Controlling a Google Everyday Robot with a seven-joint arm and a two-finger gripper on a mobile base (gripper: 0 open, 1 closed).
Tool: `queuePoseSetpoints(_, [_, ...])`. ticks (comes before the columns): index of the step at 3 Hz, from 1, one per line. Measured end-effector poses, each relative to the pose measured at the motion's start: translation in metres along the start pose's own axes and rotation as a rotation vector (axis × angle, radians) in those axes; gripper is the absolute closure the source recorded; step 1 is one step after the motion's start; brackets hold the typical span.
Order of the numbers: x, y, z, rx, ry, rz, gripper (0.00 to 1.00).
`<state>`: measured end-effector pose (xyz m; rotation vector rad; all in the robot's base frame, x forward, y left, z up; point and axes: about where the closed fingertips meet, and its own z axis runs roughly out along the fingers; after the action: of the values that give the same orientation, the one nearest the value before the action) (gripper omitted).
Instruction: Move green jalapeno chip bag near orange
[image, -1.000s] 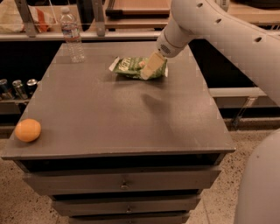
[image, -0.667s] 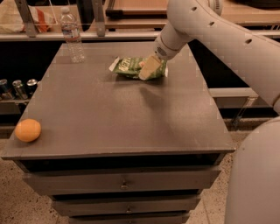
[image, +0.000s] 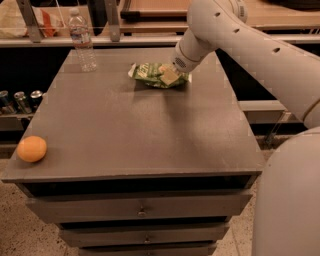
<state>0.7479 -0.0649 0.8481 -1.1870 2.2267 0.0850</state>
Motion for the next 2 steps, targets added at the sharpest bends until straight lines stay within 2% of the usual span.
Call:
queuePoseSetpoints(1, [0.0014, 0.0051, 0.0024, -0.018, -0.012, 0.000, 0.85])
queuePoseSetpoints(2, [0.0005, 0.0043, -0.0066, -0.006, -0.029, -0.008, 1.00])
